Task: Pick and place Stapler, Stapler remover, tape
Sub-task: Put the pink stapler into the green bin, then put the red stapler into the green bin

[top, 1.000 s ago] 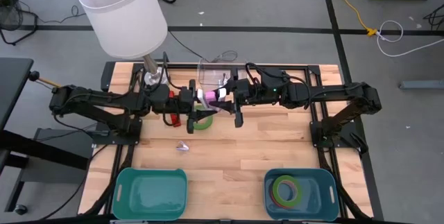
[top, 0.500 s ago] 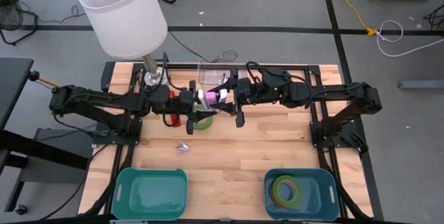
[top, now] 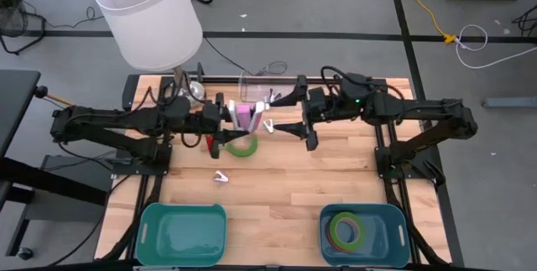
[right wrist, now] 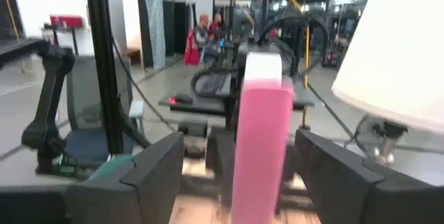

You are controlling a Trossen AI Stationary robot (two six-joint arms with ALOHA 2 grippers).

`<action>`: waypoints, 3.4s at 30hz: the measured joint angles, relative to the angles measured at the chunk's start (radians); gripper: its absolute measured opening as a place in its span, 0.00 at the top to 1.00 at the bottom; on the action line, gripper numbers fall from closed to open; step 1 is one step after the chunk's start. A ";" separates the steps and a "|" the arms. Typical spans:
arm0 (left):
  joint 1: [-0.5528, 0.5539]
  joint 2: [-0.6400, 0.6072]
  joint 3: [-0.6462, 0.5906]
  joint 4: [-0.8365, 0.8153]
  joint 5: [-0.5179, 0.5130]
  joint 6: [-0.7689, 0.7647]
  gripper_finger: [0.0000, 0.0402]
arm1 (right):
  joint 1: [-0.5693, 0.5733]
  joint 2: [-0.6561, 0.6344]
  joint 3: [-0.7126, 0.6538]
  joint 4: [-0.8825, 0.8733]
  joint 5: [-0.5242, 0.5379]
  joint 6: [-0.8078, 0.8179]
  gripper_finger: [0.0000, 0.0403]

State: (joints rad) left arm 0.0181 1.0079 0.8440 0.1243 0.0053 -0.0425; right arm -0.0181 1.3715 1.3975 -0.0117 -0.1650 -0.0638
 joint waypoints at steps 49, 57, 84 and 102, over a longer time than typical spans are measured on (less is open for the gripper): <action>-0.741 -0.100 0.000 -0.803 0.390 -0.556 0.57 | 0.001 -0.048 -0.001 -0.128 0.026 0.025 0.48; -0.819 0.057 0.000 -0.789 0.351 -0.579 0.57 | 0.001 -0.048 -0.001 -0.129 0.026 0.030 0.48; -0.869 0.426 0.000 -0.826 0.340 -0.863 0.55 | 0.000 -0.048 -0.002 -0.134 0.026 0.053 0.48; -0.867 0.425 0.000 -0.832 0.404 -0.855 0.21 | 0.001 -0.048 -0.002 -0.185 0.027 0.049 0.48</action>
State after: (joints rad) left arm -0.8493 1.4334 0.8436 -0.7076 0.4097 -0.8979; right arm -0.0176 1.3239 1.3960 -0.1970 -0.1383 -0.0145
